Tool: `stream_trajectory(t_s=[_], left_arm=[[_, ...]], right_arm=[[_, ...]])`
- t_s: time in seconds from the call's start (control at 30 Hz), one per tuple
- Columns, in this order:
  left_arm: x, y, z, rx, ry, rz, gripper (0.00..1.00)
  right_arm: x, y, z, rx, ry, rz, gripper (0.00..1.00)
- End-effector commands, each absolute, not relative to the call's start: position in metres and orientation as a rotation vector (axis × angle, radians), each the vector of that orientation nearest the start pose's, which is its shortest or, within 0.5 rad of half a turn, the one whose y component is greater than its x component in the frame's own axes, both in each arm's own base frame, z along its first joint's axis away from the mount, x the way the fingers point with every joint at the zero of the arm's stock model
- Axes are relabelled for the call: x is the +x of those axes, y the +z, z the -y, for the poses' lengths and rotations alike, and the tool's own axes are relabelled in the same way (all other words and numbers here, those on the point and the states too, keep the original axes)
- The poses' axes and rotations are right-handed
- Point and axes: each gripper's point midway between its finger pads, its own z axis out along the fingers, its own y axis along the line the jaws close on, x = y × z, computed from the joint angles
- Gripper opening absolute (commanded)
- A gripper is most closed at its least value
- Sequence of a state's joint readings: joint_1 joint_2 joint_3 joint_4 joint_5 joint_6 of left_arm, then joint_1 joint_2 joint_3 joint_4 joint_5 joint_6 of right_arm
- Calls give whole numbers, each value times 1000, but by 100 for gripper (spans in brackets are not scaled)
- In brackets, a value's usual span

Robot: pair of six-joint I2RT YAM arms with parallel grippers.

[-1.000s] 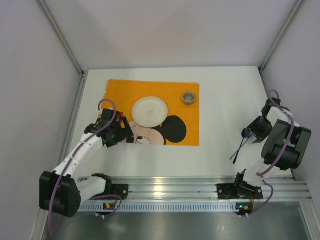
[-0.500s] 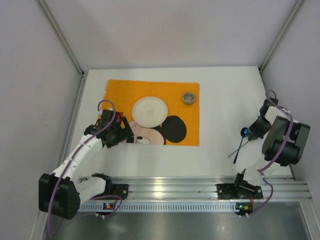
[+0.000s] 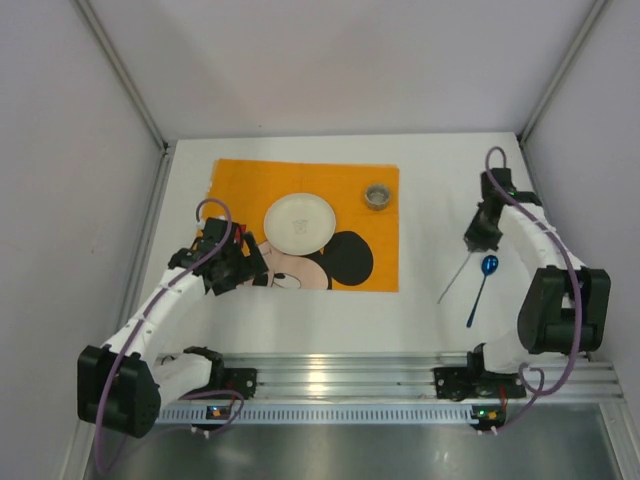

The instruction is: Set the dinner table for one person

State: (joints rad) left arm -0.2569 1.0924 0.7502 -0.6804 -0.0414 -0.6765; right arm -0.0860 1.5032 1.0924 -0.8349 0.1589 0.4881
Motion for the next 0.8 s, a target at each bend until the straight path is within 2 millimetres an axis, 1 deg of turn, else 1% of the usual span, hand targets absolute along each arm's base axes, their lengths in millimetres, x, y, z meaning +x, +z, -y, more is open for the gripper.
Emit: stream_trajectory(t_s=[0.0, 0.03, 0.07, 0.1, 0.13, 0.17, 0.2, 0.23, 0.27, 0.3, 0.33, 0.37, 0.4, 0.43, 0.47, 0.5, 0.53, 0.6, 0.63, 0.67, 0.7, 0.73, 0.77], left_arm=[[252, 107, 84, -524, -285, -2528, 98], [254, 112, 84, -523, -283, -2519, 98], [254, 111, 82, -516, -268, -2527, 99], [255, 113, 82, -512, -267, -2527, 98], [257, 116, 82, -506, -267, -2522, 99], [255, 117, 83, -504, -267, -2532, 99], [255, 118, 83, -499, -268, -2534, 99], [256, 122, 83, -496, -271, -2527, 98], [256, 123, 83, -493, -268, -2527, 99], [254, 125, 81, -494, -263, -2526, 99], [254, 128, 82, -489, -266, -2522, 99], [253, 129, 80, -492, -261, -2520, 98], [250, 132, 80, -492, -264, -2519, 99], [250, 134, 80, -491, -267, -2514, 98], [249, 137, 80, -491, -272, -2508, 98], [248, 139, 80, -493, -275, -2505, 98], [246, 142, 79, -494, -276, -2498, 99], [245, 145, 78, -496, -278, -2488, 98], [245, 147, 77, -499, -275, -2479, 98], [244, 148, 77, -498, -279, -2475, 98], [244, 149, 77, -498, -278, -2473, 99], [244, 149, 77, -498, -278, -2469, 98], [243, 150, 77, -497, -284, -2466, 99]], right_arm=[[317, 137, -49, 606, 18, -2594, 0], [319, 135, -83, 500, 45, -2618, 0], [324, 135, -99, 458, 61, -2617, 0], [338, 146, -118, 419, 92, -2587, 0], [341, 130, -141, 345, 78, -2636, 0], [347, 128, -153, 309, 84, -2645, 0], [360, 139, -176, 251, 118, -2616, 0], [368, 120, -187, 221, 90, -2657, 0], [374, 119, -198, 198, 99, -2658, 0], [386, 129, -217, 160, 139, -2631, 0], [391, 111, -226, 142, 120, -2665, 0], [395, 107, -235, 127, 120, -2670, 0], [402, 115, -250, 107, 144, -2652, 0], [405, 96, -254, 100, 109, -2687, 0], [407, 92, -258, 93, 100, -2695, 0], [411, 93, -265, 90, 106, -2690, 0], [413, 79, -267, 86, 84, -2710, 0], [418, 76, -272, 87, 81, -2708, 0], [420, 65, -272, 86, 62, -2721, 0], [422, 63, -274, 86, 61, -2723, 0], [424, 65, -276, 86, 64, -2720, 7], [425, 58, -277, 84, 55, -2732, 22], [426, 57, -279, 75, 57, -2734, 51]])
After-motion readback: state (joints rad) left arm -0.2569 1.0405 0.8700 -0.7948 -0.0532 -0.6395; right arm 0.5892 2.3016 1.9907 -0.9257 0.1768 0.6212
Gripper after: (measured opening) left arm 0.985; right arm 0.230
